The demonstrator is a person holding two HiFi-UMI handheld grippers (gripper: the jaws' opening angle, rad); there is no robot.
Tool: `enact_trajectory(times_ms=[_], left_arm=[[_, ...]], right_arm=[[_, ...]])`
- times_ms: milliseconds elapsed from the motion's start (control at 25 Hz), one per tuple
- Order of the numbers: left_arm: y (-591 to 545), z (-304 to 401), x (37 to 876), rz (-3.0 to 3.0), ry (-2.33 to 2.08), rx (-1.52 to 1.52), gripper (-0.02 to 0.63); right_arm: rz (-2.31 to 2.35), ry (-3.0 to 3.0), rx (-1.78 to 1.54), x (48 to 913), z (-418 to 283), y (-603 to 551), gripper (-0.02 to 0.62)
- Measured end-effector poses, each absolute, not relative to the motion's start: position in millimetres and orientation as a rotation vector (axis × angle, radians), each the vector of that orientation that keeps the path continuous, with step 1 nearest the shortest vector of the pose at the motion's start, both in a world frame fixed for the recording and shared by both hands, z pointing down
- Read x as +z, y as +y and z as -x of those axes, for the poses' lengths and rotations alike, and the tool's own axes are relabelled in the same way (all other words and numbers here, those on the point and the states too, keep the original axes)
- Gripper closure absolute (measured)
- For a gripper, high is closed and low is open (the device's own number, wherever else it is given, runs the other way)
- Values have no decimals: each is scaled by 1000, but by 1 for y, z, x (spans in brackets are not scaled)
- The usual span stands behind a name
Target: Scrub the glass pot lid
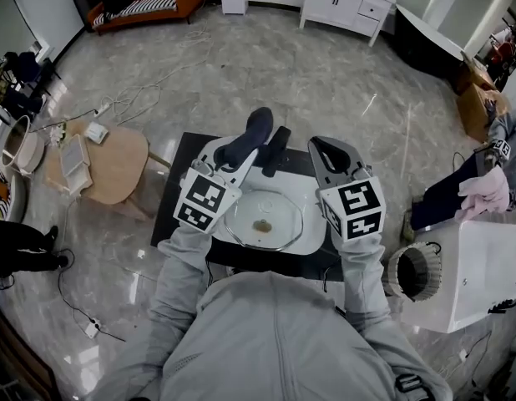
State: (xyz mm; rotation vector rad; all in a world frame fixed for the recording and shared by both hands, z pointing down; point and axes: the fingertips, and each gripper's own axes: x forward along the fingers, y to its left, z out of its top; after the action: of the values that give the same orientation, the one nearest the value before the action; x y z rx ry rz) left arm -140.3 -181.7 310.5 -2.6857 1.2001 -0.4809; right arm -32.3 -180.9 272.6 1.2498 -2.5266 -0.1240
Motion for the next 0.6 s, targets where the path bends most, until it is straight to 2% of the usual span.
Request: enact_trajectory(times_ms=[600], left_arm=[[-165,156,220,2537,1232,-325,512]], right_arm=[[-1246,-2596,-318,206,51,-161,566]])
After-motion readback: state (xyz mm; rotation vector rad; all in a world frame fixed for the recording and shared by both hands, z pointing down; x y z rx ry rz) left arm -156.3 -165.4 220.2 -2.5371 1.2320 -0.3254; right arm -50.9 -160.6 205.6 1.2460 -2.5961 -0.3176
